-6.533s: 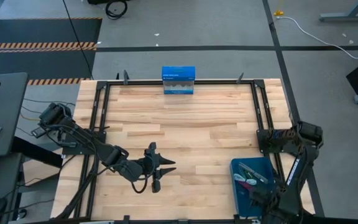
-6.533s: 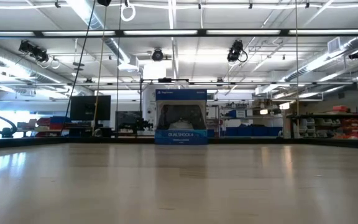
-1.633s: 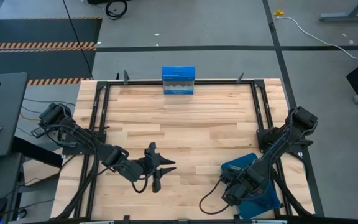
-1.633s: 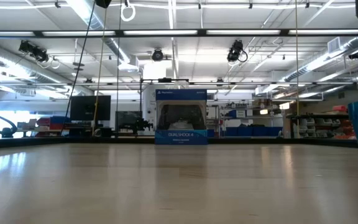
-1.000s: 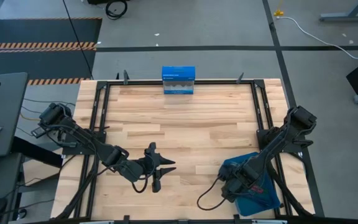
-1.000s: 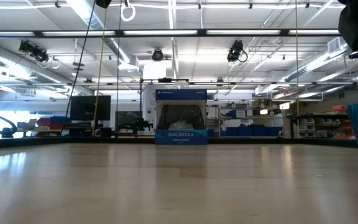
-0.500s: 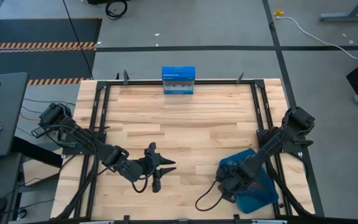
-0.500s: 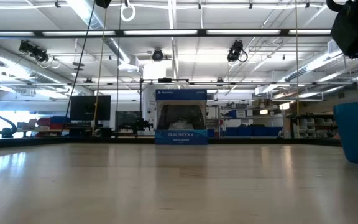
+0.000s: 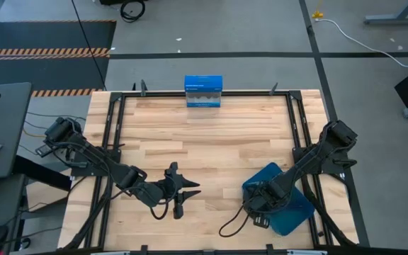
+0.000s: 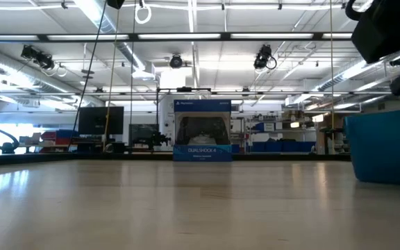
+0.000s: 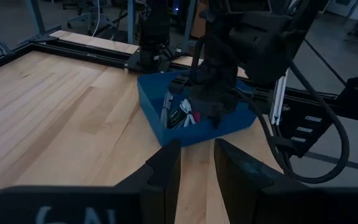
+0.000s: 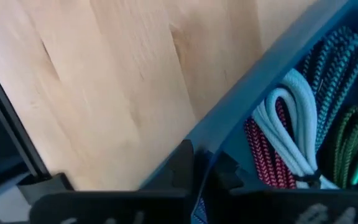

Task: Pick and place USB-C Cables
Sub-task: Move the blue bin to the center of the table

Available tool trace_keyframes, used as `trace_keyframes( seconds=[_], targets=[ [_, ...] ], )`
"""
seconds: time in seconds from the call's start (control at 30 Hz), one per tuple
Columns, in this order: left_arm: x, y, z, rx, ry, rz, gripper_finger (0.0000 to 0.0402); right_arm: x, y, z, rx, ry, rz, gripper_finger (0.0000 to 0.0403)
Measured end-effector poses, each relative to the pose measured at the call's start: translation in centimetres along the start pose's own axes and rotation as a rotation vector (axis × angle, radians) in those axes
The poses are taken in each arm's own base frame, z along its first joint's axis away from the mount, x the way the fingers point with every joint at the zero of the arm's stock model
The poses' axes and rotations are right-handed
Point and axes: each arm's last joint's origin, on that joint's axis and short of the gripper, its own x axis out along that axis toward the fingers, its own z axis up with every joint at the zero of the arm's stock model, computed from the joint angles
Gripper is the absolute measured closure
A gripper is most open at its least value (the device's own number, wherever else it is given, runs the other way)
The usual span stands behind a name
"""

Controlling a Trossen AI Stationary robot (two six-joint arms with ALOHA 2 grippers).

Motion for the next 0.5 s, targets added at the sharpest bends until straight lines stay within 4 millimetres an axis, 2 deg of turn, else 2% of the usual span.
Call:
trace_keyframes(
  seconds=[0.3,0.5],
  targets=[
    [0.0,0.0,0.0,0.003,-0.002,0.000,0.0296,-0.3,-1.8,2.0,-0.246,-0.061,-0.083,0.0396],
    [0.0,0.0,0.0,0.001,-0.004,0.002,0.0296,-1.1,-2.4,3.9,-0.254,-0.131,-0.112,0.0397]
  ],
)
